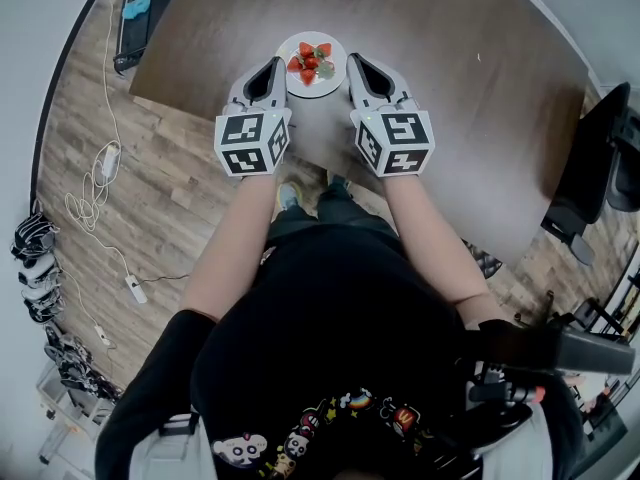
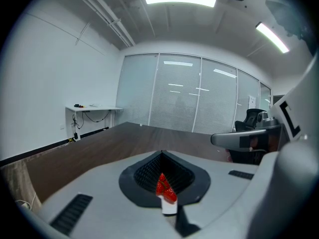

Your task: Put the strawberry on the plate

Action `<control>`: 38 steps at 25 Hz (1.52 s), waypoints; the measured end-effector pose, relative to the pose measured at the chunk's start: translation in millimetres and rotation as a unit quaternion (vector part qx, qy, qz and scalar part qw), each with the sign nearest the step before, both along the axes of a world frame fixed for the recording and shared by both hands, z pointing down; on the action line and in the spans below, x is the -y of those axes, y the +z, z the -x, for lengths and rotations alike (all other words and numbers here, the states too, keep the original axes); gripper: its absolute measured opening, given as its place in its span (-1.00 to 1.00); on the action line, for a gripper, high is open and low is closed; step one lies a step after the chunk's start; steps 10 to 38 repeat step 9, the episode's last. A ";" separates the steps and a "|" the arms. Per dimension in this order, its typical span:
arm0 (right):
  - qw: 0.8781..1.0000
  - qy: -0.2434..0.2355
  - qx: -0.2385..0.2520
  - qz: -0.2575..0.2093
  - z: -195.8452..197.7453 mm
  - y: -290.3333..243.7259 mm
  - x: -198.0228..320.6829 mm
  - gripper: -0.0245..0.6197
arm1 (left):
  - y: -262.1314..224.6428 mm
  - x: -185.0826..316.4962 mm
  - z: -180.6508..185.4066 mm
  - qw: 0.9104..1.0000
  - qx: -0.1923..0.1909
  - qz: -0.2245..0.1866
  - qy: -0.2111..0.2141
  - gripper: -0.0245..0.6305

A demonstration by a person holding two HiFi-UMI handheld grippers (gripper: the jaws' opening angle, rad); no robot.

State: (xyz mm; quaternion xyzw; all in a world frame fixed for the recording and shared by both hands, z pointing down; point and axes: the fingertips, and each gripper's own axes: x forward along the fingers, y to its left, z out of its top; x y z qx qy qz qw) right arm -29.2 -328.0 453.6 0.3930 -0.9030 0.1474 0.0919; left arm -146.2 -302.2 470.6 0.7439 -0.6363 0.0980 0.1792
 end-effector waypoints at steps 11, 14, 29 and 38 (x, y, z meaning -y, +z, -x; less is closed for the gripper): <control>1.000 -0.007 -0.005 0.007 -1.4 10.5 8.5 -0.91 | 4.6 9.8 -4.9 1.000 0.003 0.002 0.005 -0.96; 1.000 -0.007 -0.005 0.007 -1.4 10.5 8.5 -0.91 | 4.6 9.8 -4.9 1.000 0.003 0.002 0.005 -0.96; 1.000 -0.007 -0.005 0.007 -1.4 10.5 8.5 -0.91 | 4.6 9.8 -4.9 1.000 0.003 0.002 0.005 -0.96; 1.000 -0.007 -0.005 0.007 -1.4 10.5 8.5 -0.91 | 4.6 9.8 -4.9 1.000 0.003 0.002 0.005 -0.96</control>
